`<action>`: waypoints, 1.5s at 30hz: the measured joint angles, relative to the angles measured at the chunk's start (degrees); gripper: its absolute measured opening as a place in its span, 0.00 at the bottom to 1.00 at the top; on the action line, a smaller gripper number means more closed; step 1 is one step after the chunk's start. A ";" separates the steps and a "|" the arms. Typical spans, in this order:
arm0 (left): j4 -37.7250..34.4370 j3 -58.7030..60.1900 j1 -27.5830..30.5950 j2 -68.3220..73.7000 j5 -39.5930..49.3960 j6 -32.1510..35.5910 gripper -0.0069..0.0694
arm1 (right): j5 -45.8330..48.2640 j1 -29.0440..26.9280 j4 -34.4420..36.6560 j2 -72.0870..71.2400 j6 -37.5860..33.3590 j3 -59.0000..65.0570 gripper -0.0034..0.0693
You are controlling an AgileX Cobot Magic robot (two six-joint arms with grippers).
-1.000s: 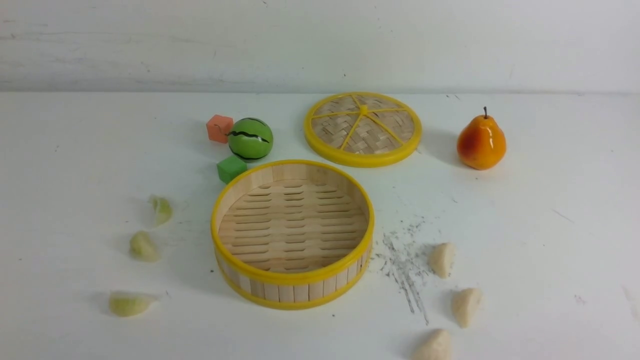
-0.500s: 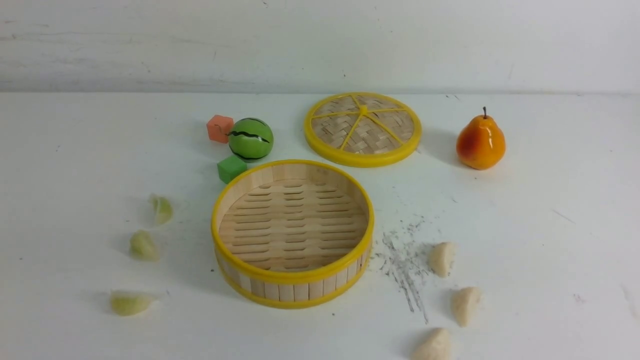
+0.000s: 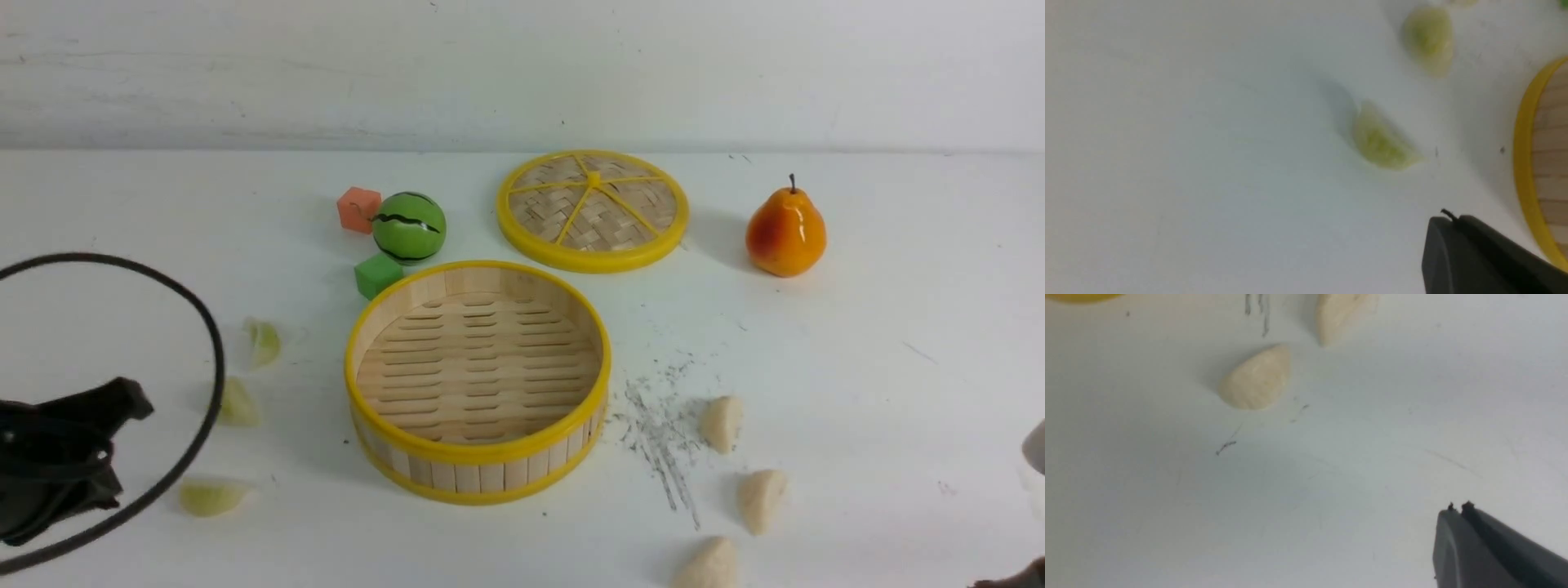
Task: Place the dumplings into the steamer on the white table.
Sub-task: 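Reach for and grasp a dumpling on the table with the left gripper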
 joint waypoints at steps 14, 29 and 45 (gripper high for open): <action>-6.26 -3.89 0.00 20.62 -9.15 4.86 0.63 | -2.04 0.54 19.81 1.79 -21.56 -0.12 0.06; -2.94 -8.76 0.00 29.71 -9.72 4.90 0.47 | -1.90 2.46 20.97 1.79 -21.90 -0.12 0.06; 0.56 -15.27 -0.05 26.30 -1.57 9.79 0.21 | -3.12 2.46 20.99 1.83 -21.90 -0.12 0.07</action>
